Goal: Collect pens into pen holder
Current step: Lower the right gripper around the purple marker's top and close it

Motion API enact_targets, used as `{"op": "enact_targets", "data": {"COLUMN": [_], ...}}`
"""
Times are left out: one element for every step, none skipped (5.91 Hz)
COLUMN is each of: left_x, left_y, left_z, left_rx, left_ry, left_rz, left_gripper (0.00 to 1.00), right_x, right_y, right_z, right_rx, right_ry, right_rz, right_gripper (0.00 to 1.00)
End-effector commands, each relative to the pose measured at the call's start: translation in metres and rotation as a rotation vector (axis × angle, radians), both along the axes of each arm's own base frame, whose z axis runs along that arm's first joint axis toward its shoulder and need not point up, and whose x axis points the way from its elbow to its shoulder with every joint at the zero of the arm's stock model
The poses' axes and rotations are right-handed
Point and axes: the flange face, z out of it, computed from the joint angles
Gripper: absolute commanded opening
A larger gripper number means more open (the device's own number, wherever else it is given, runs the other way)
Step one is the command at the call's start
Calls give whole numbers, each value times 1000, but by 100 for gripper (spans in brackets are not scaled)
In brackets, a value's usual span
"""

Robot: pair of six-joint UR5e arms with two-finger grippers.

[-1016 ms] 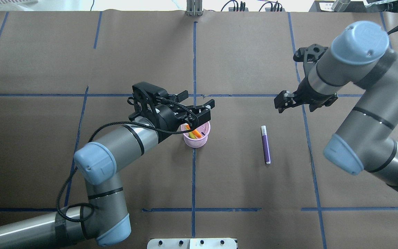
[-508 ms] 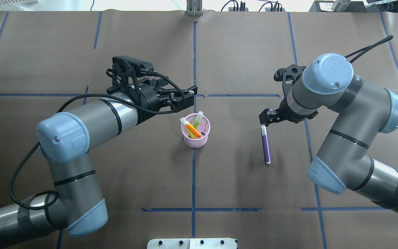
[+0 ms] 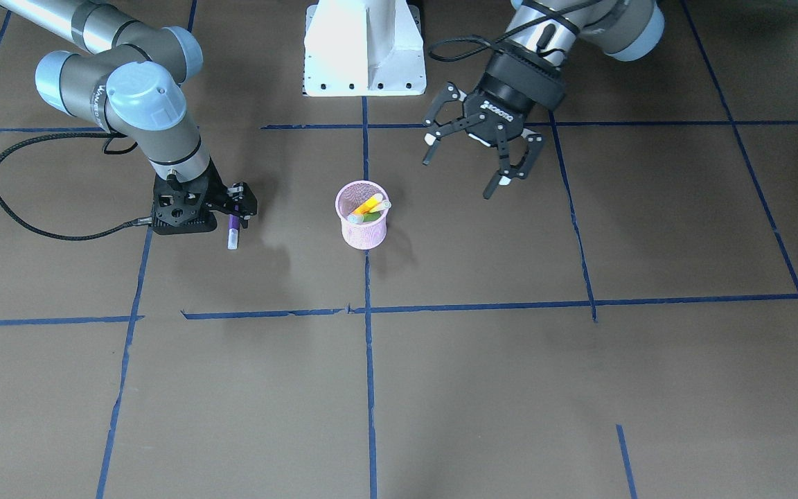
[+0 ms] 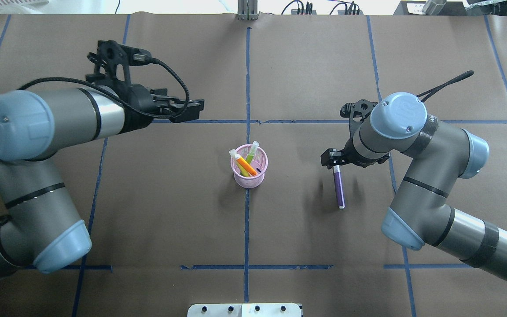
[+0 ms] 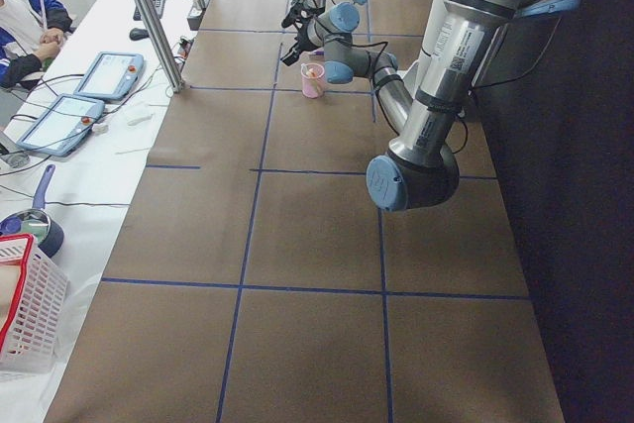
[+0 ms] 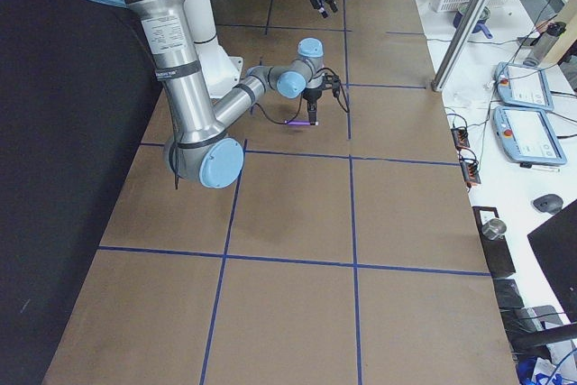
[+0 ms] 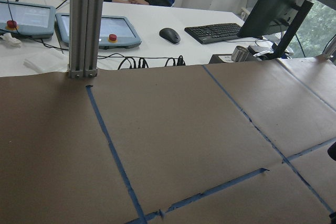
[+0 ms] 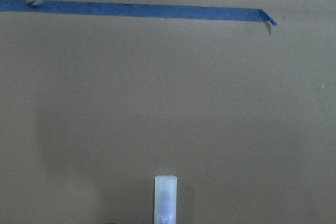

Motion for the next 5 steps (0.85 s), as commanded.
{"op": "enact_targets", "data": {"left_x": [-9, -9, -9, -9, -9], "left_y": [-4, -5, -6, -6, -6], "left_z": [10, 11, 11, 12, 12], "left_rx": [-18, -17, -18, -19, -18], "left_ry": [-15, -17, -18, -20, -18], "left_rz": [10, 10, 7, 6, 6], "left_gripper": [100, 100, 100, 100, 100], "right_x": [-9, -14, -21, -23, -24], "right_y": [-2, -3, -5, -4, -4], "right_z": [11, 8, 11, 9, 10], "right_rx": [-11, -10, -15, -15, -18], "right_ry": [19, 18, 25, 24, 26], "right_rz": [-11, -13, -19, -21, -23], "right_gripper": [100, 100, 100, 100, 100]}}
